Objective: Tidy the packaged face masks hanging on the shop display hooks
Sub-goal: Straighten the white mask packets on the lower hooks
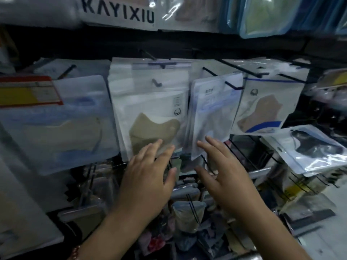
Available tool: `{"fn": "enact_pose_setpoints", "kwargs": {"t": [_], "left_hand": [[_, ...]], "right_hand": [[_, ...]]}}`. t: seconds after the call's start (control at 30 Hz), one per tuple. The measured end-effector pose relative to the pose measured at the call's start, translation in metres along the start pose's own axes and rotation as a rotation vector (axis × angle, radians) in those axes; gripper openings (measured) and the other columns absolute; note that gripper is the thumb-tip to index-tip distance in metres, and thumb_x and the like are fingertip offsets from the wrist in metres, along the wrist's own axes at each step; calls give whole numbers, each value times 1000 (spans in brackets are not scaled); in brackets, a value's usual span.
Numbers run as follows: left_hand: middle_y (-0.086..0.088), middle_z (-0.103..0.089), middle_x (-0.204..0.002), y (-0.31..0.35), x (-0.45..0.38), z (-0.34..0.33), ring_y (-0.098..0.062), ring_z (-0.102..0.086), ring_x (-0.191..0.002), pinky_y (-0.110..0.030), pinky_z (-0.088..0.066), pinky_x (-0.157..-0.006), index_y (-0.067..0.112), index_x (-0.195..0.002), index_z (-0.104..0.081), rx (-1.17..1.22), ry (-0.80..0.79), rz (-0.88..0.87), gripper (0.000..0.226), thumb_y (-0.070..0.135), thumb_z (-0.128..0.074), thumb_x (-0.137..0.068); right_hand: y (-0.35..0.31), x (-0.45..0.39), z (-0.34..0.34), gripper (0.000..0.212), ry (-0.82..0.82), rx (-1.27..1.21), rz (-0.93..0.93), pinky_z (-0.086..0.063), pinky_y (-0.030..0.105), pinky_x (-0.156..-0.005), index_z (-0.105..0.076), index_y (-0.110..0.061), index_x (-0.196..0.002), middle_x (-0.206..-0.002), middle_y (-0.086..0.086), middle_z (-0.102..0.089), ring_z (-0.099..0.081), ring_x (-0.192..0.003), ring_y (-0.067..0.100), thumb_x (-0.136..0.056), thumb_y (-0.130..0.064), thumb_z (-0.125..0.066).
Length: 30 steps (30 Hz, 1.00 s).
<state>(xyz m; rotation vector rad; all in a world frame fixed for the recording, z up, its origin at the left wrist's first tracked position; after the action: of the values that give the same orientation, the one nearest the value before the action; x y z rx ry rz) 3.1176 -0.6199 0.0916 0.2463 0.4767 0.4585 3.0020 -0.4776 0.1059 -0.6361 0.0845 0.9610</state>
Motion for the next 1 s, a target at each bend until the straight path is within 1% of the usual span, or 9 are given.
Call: {"fn": "enact_pose_setpoints", "kwargs": {"t": [0.23,0.37,0.4,0.5,0.6,0.7,0.77,0.93,1.0], "left_hand": [[7,-50,-148,42,-27,-21,-14,-44,-137,-34,-39,-108,27,-149,-44,24,44,41,53,41,-52,-98],[10,-49,-147,56,-38,-28,-13,-45,-134,-31,-40,-103,28,-151,-41,85,76,138,55,39,-54,-99],[11,-49,-146,57,-40,-31,-12,-45,-133,-30,-40,-102,29,-150,-41,110,82,167,55,40,-54,-98],[15,-46,-148,57,-48,-38,-9,-43,-134,-25,-38,-100,32,-150,-42,225,84,275,53,41,-55,-99],[19,-45,-145,58,-52,-47,-6,-45,-131,-23,-38,-97,34,-150,-42,332,83,361,54,43,-55,-98],[20,-53,-131,56,-54,-54,-5,-53,-118,-29,-47,-96,34,-145,-49,430,133,427,52,43,-60,-95],[19,-58,-118,54,-55,-58,-1,-58,-104,-32,-51,-91,35,-137,-56,499,152,478,46,43,-63,-92],[8,-69,-89,58,-59,-59,-2,-62,-80,-30,-51,-75,34,-96,-65,664,211,522,6,36,-67,-91],[7,-69,-83,60,-59,-61,-7,-63,-78,-34,-51,-74,31,-89,-65,718,205,498,5,36,-66,-92]], "right_hand": [[65,-18,29,55,22,-46,-35,-27,29,-116,-39,-36,-146,-155,-19,-27,-21,-144,1,-95,-38,-59],[101,-35,37,54,48,-177,-69,-29,2,-98,-41,-38,-143,-155,-16,-31,-28,-138,-3,-94,-35,-62],[110,-41,37,54,56,-224,-77,-33,3,-97,-40,-38,-143,-154,-15,-33,-31,-137,-2,-94,-35,-62],[137,-62,32,58,84,-408,-133,-41,27,-104,-37,-37,-145,-149,-12,-40,-40,-134,5,-93,-35,-63],[155,-80,27,67,99,-575,-201,-40,40,-110,-29,-36,-149,-150,-9,-38,-38,-134,8,-92,-39,-64],[161,-92,22,50,54,-722,-194,-42,38,-107,-40,-40,-137,-140,-15,-48,-47,-129,8,-93,-38,-63],[162,-94,19,44,34,-800,-161,-48,40,-102,-49,-33,-135,-132,-12,-58,-56,-121,8,-93,-35,-64],[167,-89,16,19,113,-880,-180,-56,35,-85,-62,-25,-113,-104,-7,-70,-66,-98,9,-94,-21,-63],[167,-85,17,12,125,-914,-192,-56,32,-79,-64,-22,-105,-98,-3,-72,-68,-93,13,-94,-18,-64]]}}
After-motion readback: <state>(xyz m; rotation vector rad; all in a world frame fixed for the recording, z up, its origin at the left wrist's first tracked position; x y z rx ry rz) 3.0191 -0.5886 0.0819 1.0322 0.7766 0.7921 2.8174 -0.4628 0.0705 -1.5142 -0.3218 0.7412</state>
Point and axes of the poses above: each hand's wrist, its own x-axis away from the middle knuckle, its own z-axis out of the back of the hand, y = z × x, the point moved 4 cm from there along -x, towards the middle knuckle
